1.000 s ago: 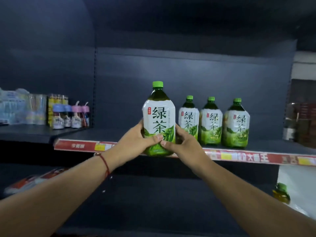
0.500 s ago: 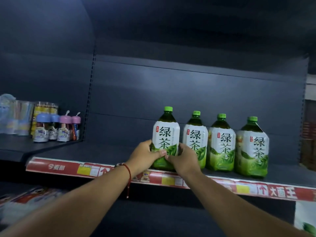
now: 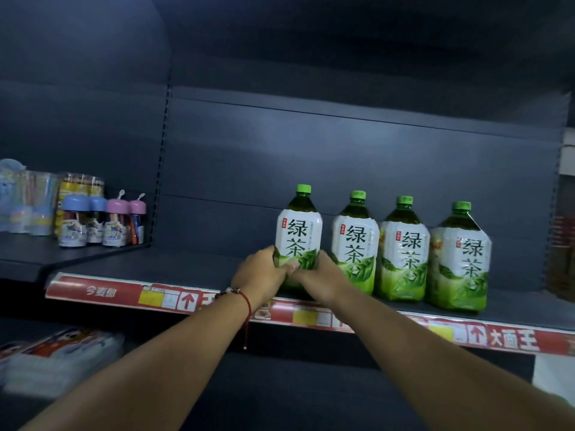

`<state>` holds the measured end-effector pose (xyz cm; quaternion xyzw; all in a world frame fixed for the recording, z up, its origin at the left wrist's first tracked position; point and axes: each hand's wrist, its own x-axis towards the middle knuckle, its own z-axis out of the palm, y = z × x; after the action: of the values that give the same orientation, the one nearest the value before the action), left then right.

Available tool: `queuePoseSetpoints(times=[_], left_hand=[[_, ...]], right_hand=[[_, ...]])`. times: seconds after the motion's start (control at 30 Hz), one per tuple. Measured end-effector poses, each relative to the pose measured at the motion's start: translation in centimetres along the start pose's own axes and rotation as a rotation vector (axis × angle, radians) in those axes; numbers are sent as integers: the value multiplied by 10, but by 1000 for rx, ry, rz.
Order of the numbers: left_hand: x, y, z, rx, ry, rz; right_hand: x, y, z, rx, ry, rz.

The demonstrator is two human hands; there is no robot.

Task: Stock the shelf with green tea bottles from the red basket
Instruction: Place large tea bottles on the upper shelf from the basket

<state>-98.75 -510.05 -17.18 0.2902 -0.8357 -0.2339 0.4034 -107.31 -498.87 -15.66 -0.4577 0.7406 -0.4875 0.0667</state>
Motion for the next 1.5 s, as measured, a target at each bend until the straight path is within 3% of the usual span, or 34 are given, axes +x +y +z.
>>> queuePoseSetpoints(times=[0.1,0.27,0.43,0.77,1.1,1.5], left_hand=[[-24,7,-13,116,11,40],[-99,5,-14,325,-11,215],[-185,9,16,476,-179,307],[-359,10,137,420,-597,312],[-464,39,234,407,-901,476],[-504,85,322,355,-1113,679]], right_hand=[[-28,-7,-15,-193,-78,-86],[-100,10,-42,-753,-120,-223],[-177,63,-59,-928,-195,-151],[-356,229,-75,-913,-313,269],[-507,337,-101,-869,-399,633],[-598,419,-138,-761,-213,1186]])
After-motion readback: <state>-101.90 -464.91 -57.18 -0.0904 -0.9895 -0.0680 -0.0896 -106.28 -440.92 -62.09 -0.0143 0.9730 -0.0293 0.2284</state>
